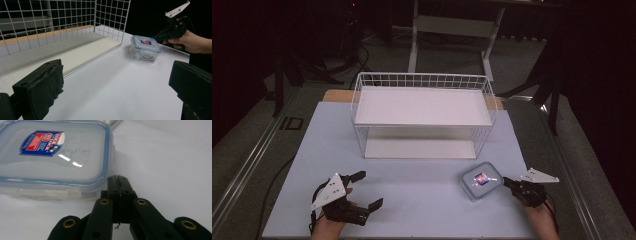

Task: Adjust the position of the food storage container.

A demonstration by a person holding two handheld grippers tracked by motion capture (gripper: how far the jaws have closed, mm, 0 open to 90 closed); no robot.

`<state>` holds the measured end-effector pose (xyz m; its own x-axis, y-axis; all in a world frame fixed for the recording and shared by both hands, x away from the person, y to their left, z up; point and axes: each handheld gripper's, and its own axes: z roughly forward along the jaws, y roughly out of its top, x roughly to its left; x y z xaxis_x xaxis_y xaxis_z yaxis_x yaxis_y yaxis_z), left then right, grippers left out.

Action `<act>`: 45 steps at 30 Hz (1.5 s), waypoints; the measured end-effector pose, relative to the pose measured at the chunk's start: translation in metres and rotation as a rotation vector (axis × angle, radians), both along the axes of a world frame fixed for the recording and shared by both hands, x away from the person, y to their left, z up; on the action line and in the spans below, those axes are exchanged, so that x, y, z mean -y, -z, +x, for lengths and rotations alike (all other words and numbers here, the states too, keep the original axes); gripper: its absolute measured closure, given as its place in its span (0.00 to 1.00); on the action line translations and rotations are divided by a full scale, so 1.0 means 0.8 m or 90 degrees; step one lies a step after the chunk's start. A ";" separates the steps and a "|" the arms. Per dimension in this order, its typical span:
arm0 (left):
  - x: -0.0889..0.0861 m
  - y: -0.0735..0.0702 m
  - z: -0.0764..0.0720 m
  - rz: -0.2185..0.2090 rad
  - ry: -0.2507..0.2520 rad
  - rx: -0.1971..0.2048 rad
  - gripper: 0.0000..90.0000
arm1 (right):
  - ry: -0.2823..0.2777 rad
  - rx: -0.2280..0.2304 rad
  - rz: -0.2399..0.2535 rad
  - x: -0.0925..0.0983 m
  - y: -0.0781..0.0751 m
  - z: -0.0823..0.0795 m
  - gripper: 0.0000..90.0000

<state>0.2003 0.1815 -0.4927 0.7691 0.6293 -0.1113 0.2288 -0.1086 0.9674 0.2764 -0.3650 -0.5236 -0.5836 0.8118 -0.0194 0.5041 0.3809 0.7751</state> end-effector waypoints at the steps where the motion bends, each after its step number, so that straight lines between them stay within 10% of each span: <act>1: 0.000 0.000 0.000 0.000 0.000 0.000 0.00 | -0.014 -0.002 -0.003 -0.008 0.000 0.000 1.00; 45: 0.001 0.001 0.000 0.011 0.000 -0.006 0.00 | -0.181 -0.074 -0.019 -0.121 0.003 0.008 1.00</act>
